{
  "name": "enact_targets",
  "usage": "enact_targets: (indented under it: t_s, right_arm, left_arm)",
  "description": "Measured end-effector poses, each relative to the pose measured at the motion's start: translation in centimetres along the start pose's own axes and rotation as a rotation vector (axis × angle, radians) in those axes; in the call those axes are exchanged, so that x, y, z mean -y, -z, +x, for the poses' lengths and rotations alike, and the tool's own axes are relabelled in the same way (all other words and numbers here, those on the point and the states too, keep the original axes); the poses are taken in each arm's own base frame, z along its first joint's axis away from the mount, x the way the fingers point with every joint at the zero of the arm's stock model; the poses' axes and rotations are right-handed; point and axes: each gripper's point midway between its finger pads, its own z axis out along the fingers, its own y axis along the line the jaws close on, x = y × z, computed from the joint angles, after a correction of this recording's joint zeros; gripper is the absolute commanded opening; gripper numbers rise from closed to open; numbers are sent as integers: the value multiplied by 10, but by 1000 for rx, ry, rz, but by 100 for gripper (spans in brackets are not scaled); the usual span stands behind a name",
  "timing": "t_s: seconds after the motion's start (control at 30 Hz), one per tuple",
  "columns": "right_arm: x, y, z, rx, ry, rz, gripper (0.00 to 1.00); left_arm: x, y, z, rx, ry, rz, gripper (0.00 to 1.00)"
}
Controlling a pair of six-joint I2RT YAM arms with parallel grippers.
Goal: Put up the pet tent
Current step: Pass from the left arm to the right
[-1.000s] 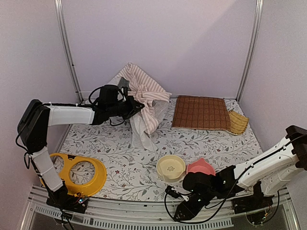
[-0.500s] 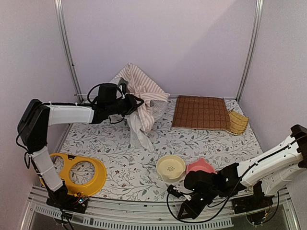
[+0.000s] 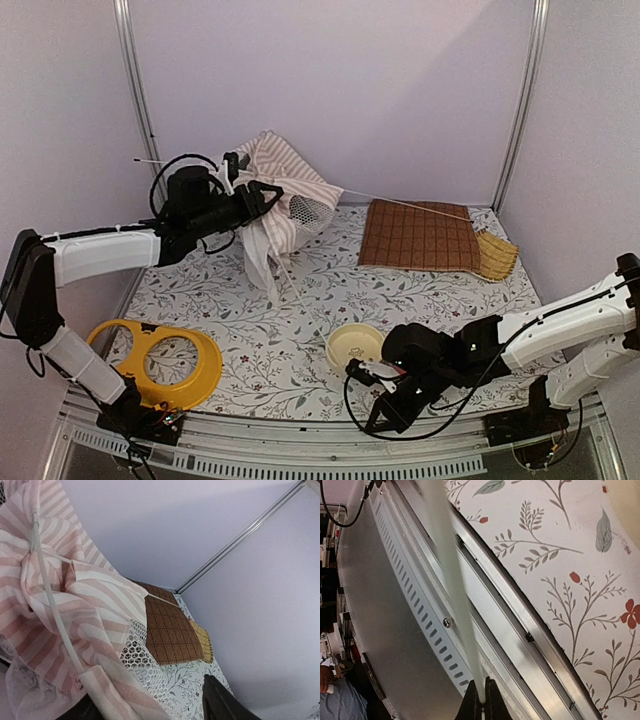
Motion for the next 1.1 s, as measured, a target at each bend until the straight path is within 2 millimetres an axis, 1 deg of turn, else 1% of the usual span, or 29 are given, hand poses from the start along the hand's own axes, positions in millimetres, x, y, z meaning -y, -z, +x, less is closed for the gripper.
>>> enact_targets:
  t_s: [0.1, 0.17, 0.33, 0.47, 0.53, 0.7, 0.83, 0.9, 1.0, 1.1]
  right_arm:
    - [-1, 6, -16, 35, -2, -8, 0]
    - [-6, 11, -26, 56, 5, -20, 0]
    - [-17, 16, -42, 84, 25, -44, 0]
    - [-14, 16, -50, 94, 16, -40, 0]
    - [-12, 16, -54, 97, 8, -36, 0]
    - [-11, 14, -58, 93, 4, -36, 0]
    - [-12, 13, -58, 85, 1, -42, 0]
    - [-12, 13, -60, 86, 0, -43, 0]
    - [-12, 13, -60, 84, -4, -44, 0]
    - [-9, 14, -60, 81, -15, -40, 0]
  left_arm:
    - [14, 21, -9, 49, -60, 39, 64]
    - [19, 33, -10, 68, -91, 55, 66]
    - [27, 57, -6, 103, -161, 86, 69]
    - [31, 75, 0, 131, -200, 108, 68]
    - [34, 85, 2, 144, -216, 115, 65]
    - [42, 111, 0, 198, -258, 135, 50]
    - [47, 124, 1, 226, -273, 139, 48]
    - [46, 127, 6, 225, -270, 130, 46]
    - [37, 126, 18, 205, -255, 100, 42]
    - [27, 126, 33, 189, -248, 57, 35]
